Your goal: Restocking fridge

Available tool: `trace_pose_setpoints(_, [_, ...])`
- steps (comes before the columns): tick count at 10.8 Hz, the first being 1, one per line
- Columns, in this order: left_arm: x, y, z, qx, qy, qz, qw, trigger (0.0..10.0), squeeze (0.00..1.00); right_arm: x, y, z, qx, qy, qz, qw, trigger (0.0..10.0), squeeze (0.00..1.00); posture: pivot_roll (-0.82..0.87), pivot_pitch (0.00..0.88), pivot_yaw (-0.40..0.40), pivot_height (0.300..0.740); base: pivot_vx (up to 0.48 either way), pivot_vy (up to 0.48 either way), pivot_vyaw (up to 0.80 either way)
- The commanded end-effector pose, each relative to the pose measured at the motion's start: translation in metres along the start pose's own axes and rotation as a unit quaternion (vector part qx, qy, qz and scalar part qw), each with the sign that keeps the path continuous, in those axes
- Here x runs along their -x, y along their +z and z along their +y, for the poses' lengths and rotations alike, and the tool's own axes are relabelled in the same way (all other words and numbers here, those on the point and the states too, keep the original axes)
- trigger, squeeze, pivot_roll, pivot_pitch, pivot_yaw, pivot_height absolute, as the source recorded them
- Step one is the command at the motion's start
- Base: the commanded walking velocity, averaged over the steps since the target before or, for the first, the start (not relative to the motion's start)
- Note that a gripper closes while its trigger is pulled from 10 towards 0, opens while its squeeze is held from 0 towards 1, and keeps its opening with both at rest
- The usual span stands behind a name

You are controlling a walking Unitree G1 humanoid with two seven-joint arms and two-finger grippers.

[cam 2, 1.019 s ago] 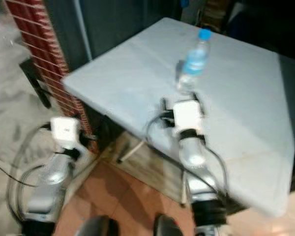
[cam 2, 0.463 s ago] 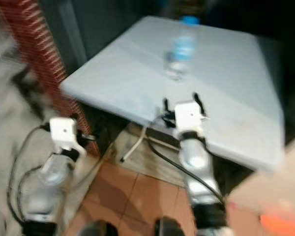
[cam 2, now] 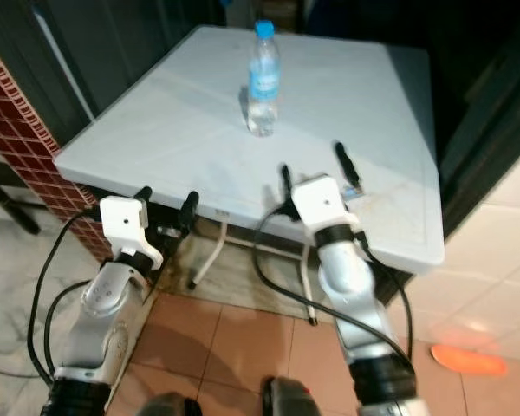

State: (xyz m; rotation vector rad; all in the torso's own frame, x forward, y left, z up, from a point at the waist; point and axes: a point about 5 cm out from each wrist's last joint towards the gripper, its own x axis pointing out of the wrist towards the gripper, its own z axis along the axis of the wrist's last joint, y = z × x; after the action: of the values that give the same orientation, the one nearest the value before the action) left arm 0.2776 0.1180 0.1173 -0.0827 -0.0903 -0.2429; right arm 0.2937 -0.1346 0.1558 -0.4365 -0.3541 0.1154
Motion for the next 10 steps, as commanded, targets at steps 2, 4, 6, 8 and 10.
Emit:
trace_pose_setpoints(2, [-0.001, 0.003, 0.002, 0.000, 0.002, -0.007, 1.000, 10.0, 0.00, -0.002, 0.002, -0.002, -0.001, -0.005, -0.006, 1.000, 10.0, 0.00, -0.02, 0.062, 0.041, 0.740, 0.448, 0.000, 0.00])
trace_pose_setpoints(4, [-0.001, 0.003, 0.000, 0.001, -0.003, -0.008, 1.000, 10.0, 0.00, -0.004, 0.002, -0.006, 0.001, -0.017, -0.005, 1.000, 10.0, 0.00, -0.02, 0.062, 0.041, 0.740, 0.465, 0.000, 0.00])
trace_pose_setpoints(6, [-0.002, 0.003, 0.000, 0.002, -0.003, -0.008, 1.000, 10.0, 0.00, -0.009, 0.003, -0.016, -0.006, -0.044, -0.002, 0.999, 10.0, 0.00, -0.02, 0.059, 0.043, 0.740, 0.465, 0.000, 0.00])
trace_pose_setpoints(8, [-0.003, 0.003, 0.001, 0.006, -0.003, -0.006, 1.000, 10.0, 0.00, -0.016, 0.007, -0.021, -0.006, -0.052, -0.010, 0.999, 10.0, 0.00, -0.02, 0.059, 0.043, 0.740, 0.456, 0.000, 0.00])
trace_pose_setpoints(10, [-0.004, 0.003, 0.001, 0.009, 0.000, -0.005, 1.000, 10.0, 0.00, -0.017, 0.007, -0.022, -0.002, -0.053, -0.011, 0.999, 10.0, 0.00, -0.02, 0.056, 0.045, 0.740, 0.435, 0.000, 0.00])
